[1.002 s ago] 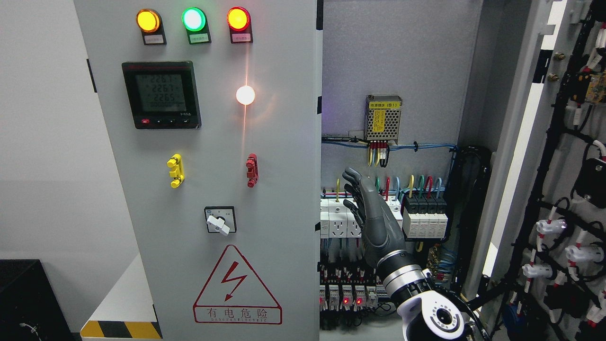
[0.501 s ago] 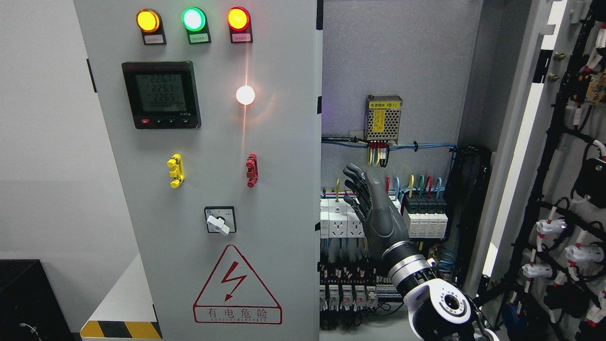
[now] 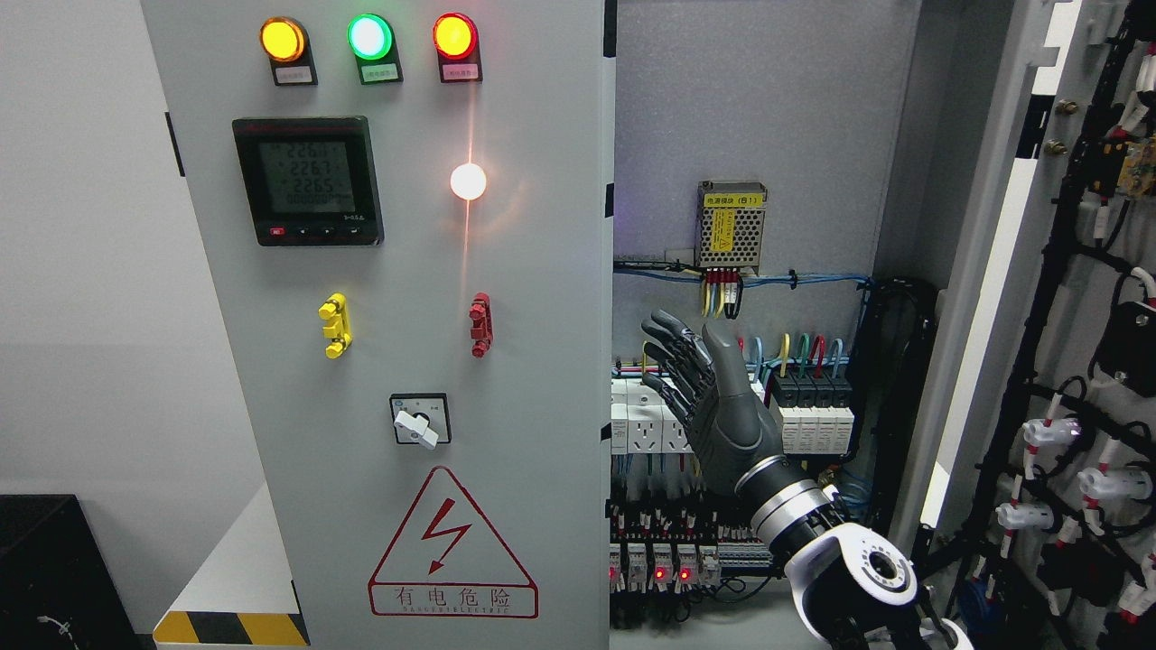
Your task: Open door with both hands
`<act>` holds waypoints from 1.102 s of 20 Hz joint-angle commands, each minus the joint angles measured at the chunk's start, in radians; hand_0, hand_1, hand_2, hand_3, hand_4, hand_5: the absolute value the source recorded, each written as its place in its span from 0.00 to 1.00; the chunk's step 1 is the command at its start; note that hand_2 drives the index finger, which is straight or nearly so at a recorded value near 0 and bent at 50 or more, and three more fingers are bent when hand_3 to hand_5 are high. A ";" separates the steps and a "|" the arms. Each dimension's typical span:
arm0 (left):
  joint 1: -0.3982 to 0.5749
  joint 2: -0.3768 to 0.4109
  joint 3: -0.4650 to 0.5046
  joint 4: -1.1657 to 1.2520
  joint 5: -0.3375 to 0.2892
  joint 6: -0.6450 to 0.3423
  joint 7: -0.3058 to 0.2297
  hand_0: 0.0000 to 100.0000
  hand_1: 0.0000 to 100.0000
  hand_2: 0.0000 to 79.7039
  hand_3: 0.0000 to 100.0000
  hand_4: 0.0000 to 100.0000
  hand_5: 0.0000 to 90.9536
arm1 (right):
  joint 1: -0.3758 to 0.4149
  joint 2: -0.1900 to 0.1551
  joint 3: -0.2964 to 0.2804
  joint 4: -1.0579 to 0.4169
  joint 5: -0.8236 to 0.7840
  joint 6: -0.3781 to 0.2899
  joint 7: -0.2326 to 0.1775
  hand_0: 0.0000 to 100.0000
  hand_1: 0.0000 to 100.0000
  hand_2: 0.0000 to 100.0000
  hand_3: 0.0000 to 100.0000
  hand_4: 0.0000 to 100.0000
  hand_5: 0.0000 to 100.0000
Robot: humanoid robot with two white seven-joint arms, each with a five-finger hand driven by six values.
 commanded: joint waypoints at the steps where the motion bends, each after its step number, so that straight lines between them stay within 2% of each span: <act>1: 0.008 0.000 0.025 0.000 0.000 0.000 0.000 0.00 0.00 0.00 0.00 0.00 0.00 | -0.009 -0.025 -0.004 0.012 -0.020 0.000 0.045 0.19 0.00 0.00 0.00 0.00 0.00; 4: 0.008 0.000 0.025 0.000 0.000 0.000 0.000 0.00 0.00 0.00 0.00 0.00 0.00 | -0.027 -0.023 -0.005 0.021 -0.021 0.003 0.121 0.19 0.00 0.00 0.00 0.00 0.00; 9: 0.008 0.000 0.025 0.000 0.000 0.000 0.000 0.00 0.00 0.00 0.00 0.00 0.00 | -0.036 -0.025 0.005 0.036 -0.023 0.007 0.133 0.19 0.00 0.00 0.00 0.00 0.00; 12: 0.008 0.000 0.025 0.000 0.000 0.000 0.000 0.00 0.00 0.00 0.00 0.00 0.00 | -0.050 -0.025 0.004 0.073 -0.043 0.007 0.167 0.19 0.00 0.00 0.00 0.00 0.00; 17: 0.008 0.000 0.025 0.000 0.000 0.000 0.000 0.00 0.00 0.00 0.00 0.00 0.00 | -0.067 -0.026 0.004 0.121 -0.066 0.017 0.185 0.19 0.00 0.00 0.00 0.00 0.00; 22: 0.008 0.000 0.025 0.000 0.000 0.000 0.000 0.00 0.00 0.00 0.00 0.00 0.00 | -0.095 -0.043 -0.001 0.162 -0.090 0.017 0.188 0.19 0.00 0.00 0.00 0.00 0.00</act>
